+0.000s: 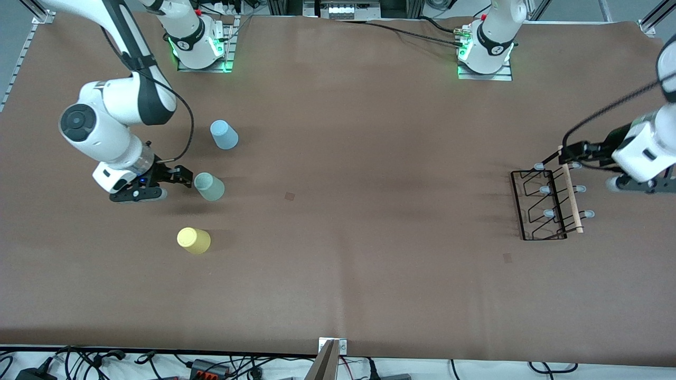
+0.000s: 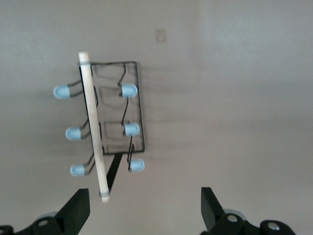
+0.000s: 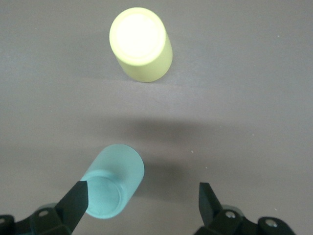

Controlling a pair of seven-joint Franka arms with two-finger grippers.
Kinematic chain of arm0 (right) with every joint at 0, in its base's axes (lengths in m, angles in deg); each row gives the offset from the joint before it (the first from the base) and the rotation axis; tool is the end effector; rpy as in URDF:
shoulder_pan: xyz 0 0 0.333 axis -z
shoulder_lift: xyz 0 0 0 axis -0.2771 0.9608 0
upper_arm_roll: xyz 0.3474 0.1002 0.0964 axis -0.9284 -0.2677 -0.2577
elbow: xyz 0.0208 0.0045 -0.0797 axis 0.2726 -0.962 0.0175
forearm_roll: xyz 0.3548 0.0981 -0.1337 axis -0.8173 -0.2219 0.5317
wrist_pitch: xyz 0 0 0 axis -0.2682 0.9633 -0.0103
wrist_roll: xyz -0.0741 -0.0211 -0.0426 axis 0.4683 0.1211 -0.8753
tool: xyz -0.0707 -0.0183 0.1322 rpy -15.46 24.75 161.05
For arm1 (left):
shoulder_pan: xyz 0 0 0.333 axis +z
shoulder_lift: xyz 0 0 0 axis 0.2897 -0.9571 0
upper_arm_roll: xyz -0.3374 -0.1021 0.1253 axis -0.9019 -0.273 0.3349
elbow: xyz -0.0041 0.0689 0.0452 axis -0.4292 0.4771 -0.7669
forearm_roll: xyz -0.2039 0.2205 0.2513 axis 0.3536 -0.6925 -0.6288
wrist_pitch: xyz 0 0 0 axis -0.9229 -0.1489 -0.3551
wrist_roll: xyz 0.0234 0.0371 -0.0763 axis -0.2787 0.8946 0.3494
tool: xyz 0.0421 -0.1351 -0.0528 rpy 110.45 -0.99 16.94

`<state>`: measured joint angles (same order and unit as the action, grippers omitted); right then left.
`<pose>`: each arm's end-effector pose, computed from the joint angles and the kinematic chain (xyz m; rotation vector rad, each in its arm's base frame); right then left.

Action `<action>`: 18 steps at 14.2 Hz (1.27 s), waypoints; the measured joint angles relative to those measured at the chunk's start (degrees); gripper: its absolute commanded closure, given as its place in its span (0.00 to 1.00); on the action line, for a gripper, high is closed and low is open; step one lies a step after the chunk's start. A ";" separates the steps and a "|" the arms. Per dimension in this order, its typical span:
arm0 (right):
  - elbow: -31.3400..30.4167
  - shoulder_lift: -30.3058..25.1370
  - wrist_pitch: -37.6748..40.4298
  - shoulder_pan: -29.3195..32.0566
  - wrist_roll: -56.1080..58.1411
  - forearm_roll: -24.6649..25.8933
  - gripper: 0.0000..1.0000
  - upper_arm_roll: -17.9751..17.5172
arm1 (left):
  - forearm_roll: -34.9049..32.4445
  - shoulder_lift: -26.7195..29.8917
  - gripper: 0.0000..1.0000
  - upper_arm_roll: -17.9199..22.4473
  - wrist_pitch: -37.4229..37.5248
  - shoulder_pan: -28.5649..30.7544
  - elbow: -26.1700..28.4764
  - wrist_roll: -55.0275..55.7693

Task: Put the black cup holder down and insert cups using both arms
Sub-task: 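Grasp the teal cup with the right gripper while the left gripper grasps the dowel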

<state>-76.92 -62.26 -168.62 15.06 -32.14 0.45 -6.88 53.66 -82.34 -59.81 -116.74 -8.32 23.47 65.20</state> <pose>0.5771 0.0686 0.3113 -3.1104 -0.1568 -0.0772 0.6107 0.0376 0.4969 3.0979 -0.0082 -0.2411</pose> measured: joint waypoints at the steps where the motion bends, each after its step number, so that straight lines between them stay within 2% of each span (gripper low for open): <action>1: -0.21 0.32 -0.91 -0.53 -1.28 0.00 0.00 -0.01 | -0.75 -1.88 0.00 0.02 -3.04 0.45 0.00 0.04; 6: -0.48 3.59 -5.51 -4.35 -5.89 0.00 0.00 -0.10 | -2.51 -7.96 0.00 0.13 -7.86 3.48 0.38 0.14; 10: -1.49 5.71 -7.78 -4.50 -6.12 0.00 0.00 -0.06 | -2.65 -8.53 0.01 0.14 -11.57 5.04 4.16 0.13; 12: -3.16 5.79 -9.31 -4.52 -6.12 0.00 0.00 -0.07 | -2.67 -8.54 0.05 0.14 -14.23 5.32 6.67 0.10; 15: -4.06 6.25 -9.88 -4.81 -6.12 0.00 0.00 -0.07 | -2.69 -8.55 0.23 0.15 -16.03 5.98 9.17 0.00; 18: -4.49 6.40 -9.94 -4.98 -6.13 0.00 0.00 -0.07 | -3.95 -8.48 0.51 0.13 -16.13 6.12 10.39 -0.13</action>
<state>-81.41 -55.86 -178.57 10.08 -38.27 0.45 -6.96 49.72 -90.82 -59.68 -132.87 -2.19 33.86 65.07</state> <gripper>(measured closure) 0.000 0.238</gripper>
